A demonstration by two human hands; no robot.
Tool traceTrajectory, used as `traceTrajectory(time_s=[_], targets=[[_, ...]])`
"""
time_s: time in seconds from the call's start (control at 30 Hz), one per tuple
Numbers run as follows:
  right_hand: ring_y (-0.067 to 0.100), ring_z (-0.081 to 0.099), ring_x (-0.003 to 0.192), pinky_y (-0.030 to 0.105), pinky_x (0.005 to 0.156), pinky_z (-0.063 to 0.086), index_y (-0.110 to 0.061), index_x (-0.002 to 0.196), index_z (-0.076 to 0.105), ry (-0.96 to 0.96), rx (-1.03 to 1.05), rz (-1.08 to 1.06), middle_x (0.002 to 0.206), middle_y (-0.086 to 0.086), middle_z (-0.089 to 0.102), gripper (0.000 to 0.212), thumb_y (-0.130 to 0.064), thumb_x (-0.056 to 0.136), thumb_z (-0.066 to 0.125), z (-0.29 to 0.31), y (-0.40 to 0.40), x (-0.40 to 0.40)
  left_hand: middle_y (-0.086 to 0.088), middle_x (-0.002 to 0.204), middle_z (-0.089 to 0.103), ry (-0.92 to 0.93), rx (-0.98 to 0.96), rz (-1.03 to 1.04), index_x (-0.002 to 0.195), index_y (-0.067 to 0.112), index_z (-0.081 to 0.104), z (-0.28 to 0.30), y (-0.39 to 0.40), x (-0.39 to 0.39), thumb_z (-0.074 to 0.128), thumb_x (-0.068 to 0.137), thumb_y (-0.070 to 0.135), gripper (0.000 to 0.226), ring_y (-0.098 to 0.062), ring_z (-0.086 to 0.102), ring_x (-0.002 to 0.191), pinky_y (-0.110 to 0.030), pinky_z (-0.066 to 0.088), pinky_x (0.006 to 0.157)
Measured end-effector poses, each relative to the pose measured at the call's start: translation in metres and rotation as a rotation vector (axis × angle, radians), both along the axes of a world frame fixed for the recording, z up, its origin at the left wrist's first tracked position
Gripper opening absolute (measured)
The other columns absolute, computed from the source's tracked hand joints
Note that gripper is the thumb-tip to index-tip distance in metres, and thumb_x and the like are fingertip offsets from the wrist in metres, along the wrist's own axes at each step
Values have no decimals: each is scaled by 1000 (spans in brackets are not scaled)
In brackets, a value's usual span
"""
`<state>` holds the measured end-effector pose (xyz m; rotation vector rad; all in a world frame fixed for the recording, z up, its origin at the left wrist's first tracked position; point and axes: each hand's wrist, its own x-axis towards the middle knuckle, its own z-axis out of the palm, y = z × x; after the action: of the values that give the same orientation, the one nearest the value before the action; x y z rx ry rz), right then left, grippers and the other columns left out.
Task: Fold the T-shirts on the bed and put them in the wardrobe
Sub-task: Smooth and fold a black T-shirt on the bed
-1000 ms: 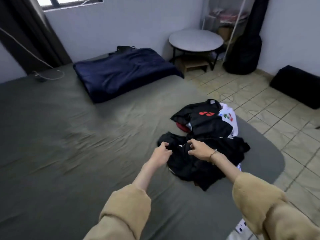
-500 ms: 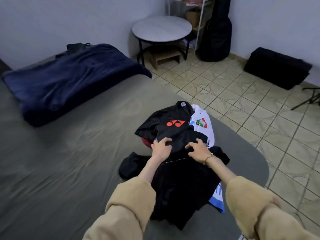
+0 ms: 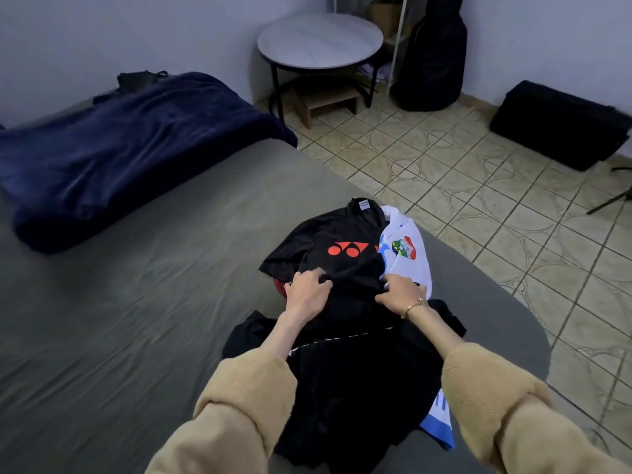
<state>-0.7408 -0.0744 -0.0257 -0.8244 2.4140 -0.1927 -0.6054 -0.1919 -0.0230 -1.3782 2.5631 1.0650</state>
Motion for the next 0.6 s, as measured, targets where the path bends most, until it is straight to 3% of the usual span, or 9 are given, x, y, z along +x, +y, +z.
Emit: traceTrajectory(time_s=[0.07,0.1,0.17,0.2,0.3,0.37,0.5,0.6], targets=[[23,49,114,41,97,27,-24,99,58,62,-30,74,103,2,56,15,-23,85,53,5,0,6,-3,78,55,32,-6,-9,64,15,47,10,1,6,38,90,17,27,-28,48,99,-40,32,90],[21,45,116,45,102,22,-24,95,57,74,-68,104,104,1,52,12,-23,84,53,9,-2,10,-5,77,53,47,3,-7,61,14,41,16,1,10,36,90,15,29,-29,49,97,-39,32,85],[22,43,113,50,109,12,-14,104,59,-2,-171,101,108,3,55,20,-18,85,51,18,-7,20,-16,87,59,109,49,34,64,14,42,26,0,19,35,90,12,26,-35,51,96,-39,34,79],[25,46,108,49,109,14,-11,106,58,-71,-243,69,105,6,59,22,-15,86,49,25,-10,25,-20,87,60,161,89,74,65,14,43,31,-2,23,36,88,11,25,-38,51,91,-39,34,75],[29,55,99,37,94,39,-12,111,54,-303,-449,-3,101,9,63,26,-11,86,47,54,-18,42,-15,68,49,269,164,192,63,11,41,59,-7,40,35,87,7,25,-29,40,73,-36,27,66],[25,56,99,32,88,42,-11,117,53,-376,-515,9,104,6,62,29,-12,88,51,74,-23,53,-4,62,40,320,189,265,59,14,33,81,-9,51,35,89,6,31,-23,34,73,-35,23,65],[21,58,103,32,93,44,-6,112,58,-359,-622,162,107,5,64,31,-15,83,65,113,-36,78,1,67,42,481,244,385,60,17,36,133,-13,88,42,80,28,23,-20,35,68,-34,26,62],[19,54,87,24,73,35,-4,99,61,-221,-725,241,92,5,59,23,-19,83,69,137,-47,101,0,74,53,558,197,419,66,15,50,159,-23,122,49,88,25,24,-15,45,70,-28,33,61]])
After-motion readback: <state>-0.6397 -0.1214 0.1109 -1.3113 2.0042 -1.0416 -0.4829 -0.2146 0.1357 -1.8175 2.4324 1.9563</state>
